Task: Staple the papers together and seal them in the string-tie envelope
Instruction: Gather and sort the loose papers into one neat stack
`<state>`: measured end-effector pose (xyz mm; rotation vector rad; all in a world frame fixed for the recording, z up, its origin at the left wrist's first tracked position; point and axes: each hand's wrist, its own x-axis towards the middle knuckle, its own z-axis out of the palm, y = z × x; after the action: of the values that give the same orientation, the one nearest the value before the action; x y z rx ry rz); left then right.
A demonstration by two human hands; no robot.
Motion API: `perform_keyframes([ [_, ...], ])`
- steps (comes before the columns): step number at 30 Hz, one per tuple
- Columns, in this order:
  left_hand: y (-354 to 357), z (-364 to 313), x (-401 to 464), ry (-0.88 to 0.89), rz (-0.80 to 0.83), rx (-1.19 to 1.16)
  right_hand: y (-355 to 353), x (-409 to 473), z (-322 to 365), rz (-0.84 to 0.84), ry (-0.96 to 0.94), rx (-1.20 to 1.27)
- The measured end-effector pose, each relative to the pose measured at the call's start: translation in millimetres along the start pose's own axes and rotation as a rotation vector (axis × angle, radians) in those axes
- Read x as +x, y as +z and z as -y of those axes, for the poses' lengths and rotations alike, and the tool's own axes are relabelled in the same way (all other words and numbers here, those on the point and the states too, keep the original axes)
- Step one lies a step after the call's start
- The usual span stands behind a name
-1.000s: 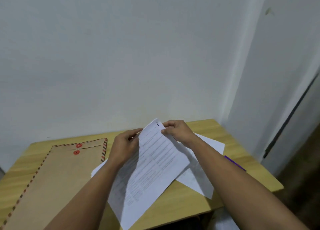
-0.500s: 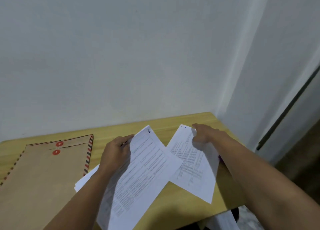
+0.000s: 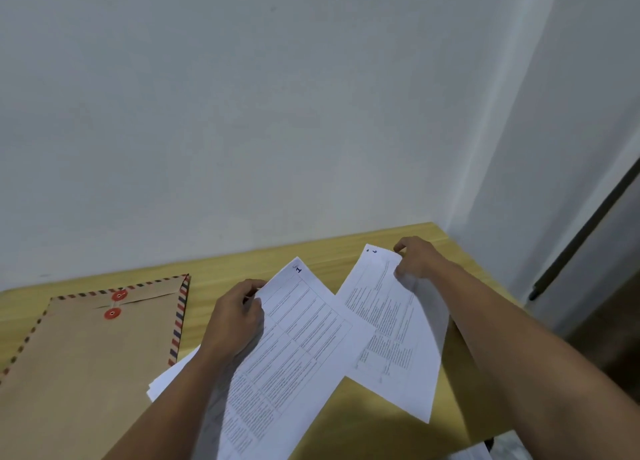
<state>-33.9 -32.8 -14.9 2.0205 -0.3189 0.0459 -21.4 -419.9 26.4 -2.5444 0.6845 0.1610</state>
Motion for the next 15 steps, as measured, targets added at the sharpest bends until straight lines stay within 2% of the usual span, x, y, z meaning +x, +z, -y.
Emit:
perform_keyframes([
  [5, -10, -15, -6, 0.008, -0.005, -0.016, -5, -8, 8, -0.14, -0.056, 0.112],
  [10, -29, -44, -16, 0.049, -0.04, 0.008, -30, -34, 30, -0.232, -0.298, 0.241],
  [15, -51, -86, -29, 0.126, -0.091, 0.006, -65, -97, 73, -0.16, -0.474, 0.521],
])
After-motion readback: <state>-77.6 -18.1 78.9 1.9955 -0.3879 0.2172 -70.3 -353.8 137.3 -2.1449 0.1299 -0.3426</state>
